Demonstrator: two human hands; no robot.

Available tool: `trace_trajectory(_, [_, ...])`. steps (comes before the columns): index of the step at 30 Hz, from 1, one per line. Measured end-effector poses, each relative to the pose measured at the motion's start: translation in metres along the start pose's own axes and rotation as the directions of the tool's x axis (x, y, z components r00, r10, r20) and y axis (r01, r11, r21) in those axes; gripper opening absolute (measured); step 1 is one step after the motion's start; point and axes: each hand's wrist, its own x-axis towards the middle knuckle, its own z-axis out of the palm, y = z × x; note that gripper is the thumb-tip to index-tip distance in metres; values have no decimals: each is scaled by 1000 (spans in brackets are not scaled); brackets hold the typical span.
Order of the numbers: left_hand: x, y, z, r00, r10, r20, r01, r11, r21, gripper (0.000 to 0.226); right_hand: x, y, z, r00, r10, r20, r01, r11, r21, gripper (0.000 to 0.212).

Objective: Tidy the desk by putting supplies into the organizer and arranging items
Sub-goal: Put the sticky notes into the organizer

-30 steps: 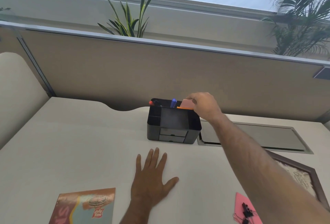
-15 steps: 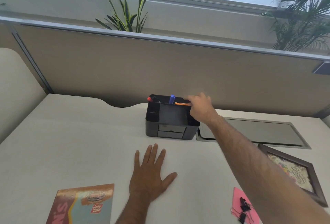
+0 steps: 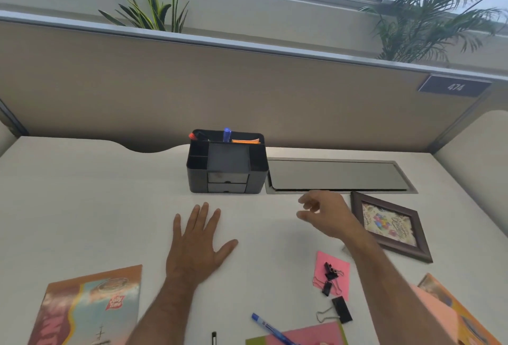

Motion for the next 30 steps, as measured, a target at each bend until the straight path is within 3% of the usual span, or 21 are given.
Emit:
trace_trajectory(6, [0,1,-3,1000,-2,14,2,1000,4,88,-50,52,10,958,197,209,-156,968,-199,66])
trace_trajectory(9, [0,2,-2,1000,-2,13,2,1000,-6,90,-57,60,17,936,253,244,-190,949,-253,80])
trace_trajectory(21, [0,2,-3,1000,-6,31,6,1000,-7,91,-49,54,21,900,352,258,-316,933,-172,53])
trace_trajectory(30, [0,2,-5,999,-1,40,1,1000,4,90,-48,53,18,910,379,166,-376,925,-49,22])
